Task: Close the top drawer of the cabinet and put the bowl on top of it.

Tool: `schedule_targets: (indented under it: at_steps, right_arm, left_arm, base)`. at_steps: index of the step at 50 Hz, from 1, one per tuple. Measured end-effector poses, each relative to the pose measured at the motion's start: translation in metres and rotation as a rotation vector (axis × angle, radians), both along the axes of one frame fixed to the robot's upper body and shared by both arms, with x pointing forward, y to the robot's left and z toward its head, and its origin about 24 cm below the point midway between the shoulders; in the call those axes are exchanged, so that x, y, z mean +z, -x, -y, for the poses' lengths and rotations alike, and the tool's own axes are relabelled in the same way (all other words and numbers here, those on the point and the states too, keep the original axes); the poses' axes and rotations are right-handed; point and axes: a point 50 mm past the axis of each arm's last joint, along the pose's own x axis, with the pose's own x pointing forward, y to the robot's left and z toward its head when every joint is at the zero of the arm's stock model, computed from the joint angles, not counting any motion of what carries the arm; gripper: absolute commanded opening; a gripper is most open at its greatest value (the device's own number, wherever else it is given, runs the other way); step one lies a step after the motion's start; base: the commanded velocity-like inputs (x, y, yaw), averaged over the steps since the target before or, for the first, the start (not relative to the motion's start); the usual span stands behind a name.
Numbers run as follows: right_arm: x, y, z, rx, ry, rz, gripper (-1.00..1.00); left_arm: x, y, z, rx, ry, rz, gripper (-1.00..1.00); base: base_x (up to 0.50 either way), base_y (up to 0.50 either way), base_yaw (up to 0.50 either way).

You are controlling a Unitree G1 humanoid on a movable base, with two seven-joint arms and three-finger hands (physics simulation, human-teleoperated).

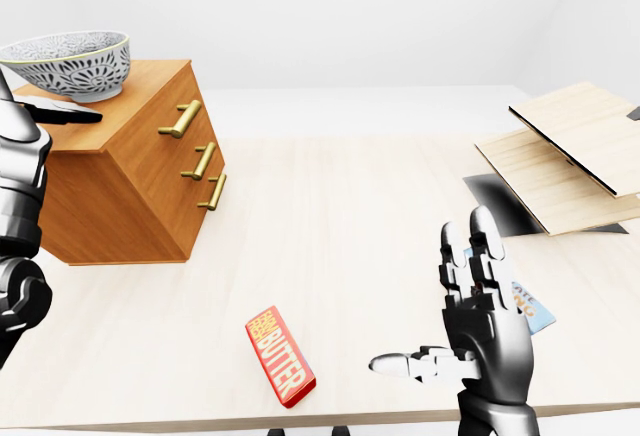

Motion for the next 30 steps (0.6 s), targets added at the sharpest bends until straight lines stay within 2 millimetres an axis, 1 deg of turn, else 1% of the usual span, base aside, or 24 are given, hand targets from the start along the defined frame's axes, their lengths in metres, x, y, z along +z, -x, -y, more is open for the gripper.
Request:
schedule_targets:
  at_steps: [8, 15, 23, 30]
  right_arm:
    - [0.000, 0.000, 0.000, 0.002, 0.001, -0.001, 1.00]
    - [0.000, 0.000, -0.001, 0.003, 0.002, -0.001, 1.00]
    - [0.000, 0.000, -0.002, 0.004, 0.004, -0.002, 1.00]
    - [-0.001, -0.001, -0.002, 0.005, 0.005, -0.004, 1.00]
  left_arm:
    - [-0.002, 0.002, -0.001, -0.033, 0.005, 0.001, 1.00]
    - [0.006, 0.009, 0.005, -0.128, -0.001, 0.059, 1.00]
    - [0.025, 0.033, 0.028, -0.327, -0.015, 0.224, 1.00]
    - [0.038, 0.067, 0.063, -0.536, -0.060, 0.385, 1.00]
  base:
    - [0.00, 0.00, 0.00]
    - [0.00, 0.00, 0.00]
    - [0.00, 0.00, 0.00]
    - [0.00, 0.00, 0.00]
